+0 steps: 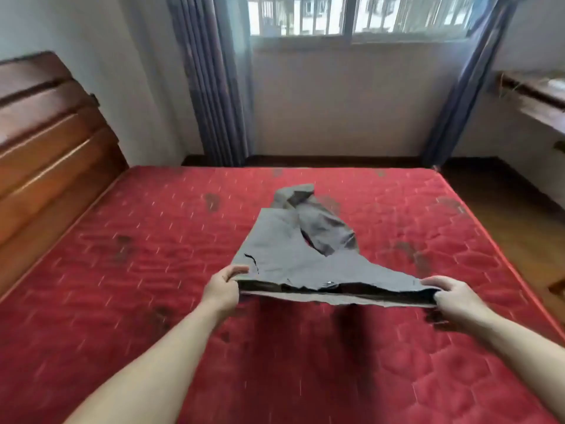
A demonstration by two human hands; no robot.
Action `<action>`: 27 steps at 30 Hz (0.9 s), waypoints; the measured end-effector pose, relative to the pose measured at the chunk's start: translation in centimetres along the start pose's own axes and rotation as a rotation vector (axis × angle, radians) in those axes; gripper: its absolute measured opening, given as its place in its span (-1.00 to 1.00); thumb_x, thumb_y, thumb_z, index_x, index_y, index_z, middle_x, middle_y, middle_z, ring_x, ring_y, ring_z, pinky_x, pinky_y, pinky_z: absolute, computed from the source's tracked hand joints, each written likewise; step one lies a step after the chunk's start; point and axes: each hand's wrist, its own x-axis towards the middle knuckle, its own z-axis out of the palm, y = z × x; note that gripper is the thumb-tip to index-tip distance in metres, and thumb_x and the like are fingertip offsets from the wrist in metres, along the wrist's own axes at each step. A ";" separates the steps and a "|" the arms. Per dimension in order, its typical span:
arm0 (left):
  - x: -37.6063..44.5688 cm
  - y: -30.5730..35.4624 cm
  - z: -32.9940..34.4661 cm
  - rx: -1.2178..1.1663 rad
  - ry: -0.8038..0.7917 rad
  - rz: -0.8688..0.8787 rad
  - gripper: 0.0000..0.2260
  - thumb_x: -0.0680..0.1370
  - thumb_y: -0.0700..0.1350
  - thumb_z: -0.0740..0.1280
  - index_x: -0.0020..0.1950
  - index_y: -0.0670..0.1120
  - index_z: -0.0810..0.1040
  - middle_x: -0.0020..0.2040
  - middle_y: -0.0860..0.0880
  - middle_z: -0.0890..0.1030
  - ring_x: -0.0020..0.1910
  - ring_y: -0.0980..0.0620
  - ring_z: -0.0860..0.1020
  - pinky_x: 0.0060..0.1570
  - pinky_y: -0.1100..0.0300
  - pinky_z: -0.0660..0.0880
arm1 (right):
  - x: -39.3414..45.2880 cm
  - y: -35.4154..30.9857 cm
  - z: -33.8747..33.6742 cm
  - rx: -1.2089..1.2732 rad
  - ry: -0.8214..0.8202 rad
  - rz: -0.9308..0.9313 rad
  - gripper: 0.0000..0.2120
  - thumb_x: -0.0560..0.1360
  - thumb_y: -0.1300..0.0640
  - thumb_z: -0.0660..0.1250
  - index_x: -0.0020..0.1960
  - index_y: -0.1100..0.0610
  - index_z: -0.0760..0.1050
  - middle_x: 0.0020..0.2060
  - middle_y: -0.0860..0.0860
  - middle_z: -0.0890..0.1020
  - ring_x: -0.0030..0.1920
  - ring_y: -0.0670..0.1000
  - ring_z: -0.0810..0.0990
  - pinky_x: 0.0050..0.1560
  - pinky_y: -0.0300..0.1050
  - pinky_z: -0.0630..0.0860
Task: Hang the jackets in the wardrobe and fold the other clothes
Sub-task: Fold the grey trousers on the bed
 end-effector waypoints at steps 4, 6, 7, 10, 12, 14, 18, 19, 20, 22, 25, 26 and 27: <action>-4.3 -15.7 2.6 0.330 -0.080 -0.043 -0.56 0.51 -0.35 0.10 0.12 0.07 0.62 0.18 -0.01 0.63 0.08 -0.04 0.58 0.13 0.18 0.49 | -1.2 15.6 8.7 -0.292 -0.107 0.040 -0.47 0.36 0.41 0.13 0.21 0.01 0.53 -0.16 0.11 0.70 -0.42 0.08 0.65 -0.38 -0.20 0.51; -6.8 -21.4 3.3 0.501 -0.156 -0.042 -0.56 0.51 -0.31 0.14 0.18 0.12 0.59 0.21 0.04 0.62 0.08 0.07 0.54 0.02 0.32 0.39 | -3.1 21.5 11.8 -0.418 -0.174 0.019 -0.43 0.36 0.38 0.18 0.29 -0.01 0.49 0.13 0.05 0.65 -0.15 0.09 0.68 -0.14 -0.17 0.52; -7.9 -23.6 3.6 0.551 -0.191 -0.050 -0.54 0.50 -0.31 0.14 0.20 0.14 0.58 0.22 0.03 0.62 0.08 0.05 0.56 -0.02 0.31 0.39 | -4.1 23.8 13.0 -0.445 -0.201 0.015 -0.41 0.36 0.37 0.19 0.32 -0.03 0.47 0.20 0.05 0.62 -0.01 0.12 0.65 -0.02 -0.14 0.51; -11.0 -28.4 4.1 0.652 -0.235 -0.087 -0.45 0.44 -0.30 0.11 0.26 0.20 0.53 0.22 -0.03 0.61 0.02 -0.10 0.62 -0.01 0.14 0.53 | -7.3 29.2 15.4 -0.487 -0.242 -0.007 -0.39 0.37 0.34 0.18 0.35 -0.07 0.44 0.22 0.07 0.61 0.06 0.15 0.60 -0.05 -0.13 0.44; -12.8 -30.7 4.1 0.713 -0.229 -0.086 -0.43 0.44 -0.28 0.09 0.27 0.27 0.49 0.22 -0.05 0.60 -0.02 -0.12 0.63 0.03 0.06 0.55 | -9.5 31.7 16.2 -0.494 -0.234 -0.034 -0.39 0.38 0.31 0.16 0.37 -0.09 0.41 0.21 0.09 0.61 0.05 0.14 0.59 -0.06 -0.11 0.45; -14.6 -32.7 4.2 0.771 -0.221 -0.075 -0.43 0.44 -0.26 0.10 0.29 0.29 0.46 0.23 -0.07 0.59 0.03 -0.16 0.60 0.05 0.06 0.52 | -11.5 33.7 16.7 -0.518 -0.222 -0.058 -0.38 0.39 0.28 0.16 0.39 -0.11 0.38 0.21 0.11 0.61 0.08 0.17 0.59 0.01 -0.06 0.48; -18.5 -35.9 4.0 0.931 -0.285 -0.063 -0.43 0.47 -0.24 0.08 0.35 0.28 0.40 0.26 -0.07 0.57 0.09 -0.14 0.56 0.01 0.08 0.49 | -14.9 37.2 17.1 -0.623 -0.265 -0.042 -0.37 0.40 0.22 0.13 0.41 -0.19 0.29 0.23 0.10 0.59 0.08 0.19 0.59 0.04 0.04 0.51; -19.5 -36.6 3.8 0.953 -0.309 -0.067 -0.44 0.47 -0.23 0.07 0.36 0.27 0.39 0.26 -0.07 0.56 0.09 -0.13 0.56 0.02 0.07 0.50 | -15.9 38.2 17.1 -0.660 -0.287 -0.037 -0.37 0.41 0.22 0.12 0.42 -0.19 0.27 0.25 0.10 0.58 0.11 0.18 0.58 0.06 0.05 0.51; -20.2 -37.2 3.6 0.967 -0.336 -0.074 -0.44 0.48 -0.22 0.07 0.37 0.27 0.38 0.27 -0.08 0.55 0.10 -0.13 0.56 0.05 0.06 0.50 | -16.5 39.1 17.2 -0.690 -0.311 -0.037 -0.37 0.41 0.21 0.11 0.43 -0.19 0.25 0.26 0.09 0.57 0.13 0.18 0.57 0.08 0.06 0.50; -21.1 -38.0 3.4 1.010 -0.408 -0.101 -0.46 0.50 -0.22 0.07 0.39 0.24 0.37 0.31 -0.08 0.52 0.15 -0.11 0.54 0.15 0.03 0.48 | -17.3 40.3 17.1 -0.731 -0.369 -0.013 -0.39 0.43 0.18 0.09 0.44 -0.20 0.24 0.28 0.08 0.55 0.15 0.15 0.57 0.09 0.05 0.49; -20.9 -37.4 3.4 1.189 -0.580 -0.154 -0.55 0.53 -0.08 0.14 0.40 0.24 0.34 0.38 -0.02 0.46 0.28 -0.07 0.48 0.22 0.03 0.43 | -17.0 39.9 16.8 -0.823 -0.503 -0.016 -0.51 0.45 -0.02 0.15 0.38 -0.19 0.29 0.30 0.05 0.50 0.22 0.11 0.51 0.15 0.02 0.47; -20.5 -36.8 3.7 1.298 -0.652 -0.153 -0.57 0.52 0.04 0.17 0.39 0.24 0.34 0.38 0.01 0.46 0.30 -0.06 0.47 0.21 0.04 0.42 | -16.5 39.5 16.7 -0.878 -0.548 -0.031 -0.52 0.41 -0.20 0.19 0.33 -0.20 0.31 0.30 0.02 0.45 0.25 0.09 0.45 0.19 0.02 0.45; -19.9 -36.0 4.2 1.402 -0.701 -0.132 -0.57 0.48 0.15 0.18 0.36 0.24 0.36 0.35 0.03 0.48 0.29 -0.06 0.48 0.17 0.05 0.42 | -15.9 38.9 16.6 -0.961 -0.577 -0.039 -0.46 0.34 -0.39 0.20 0.26 -0.23 0.33 0.27 0.00 0.38 0.27 0.09 0.38 0.21 0.03 0.43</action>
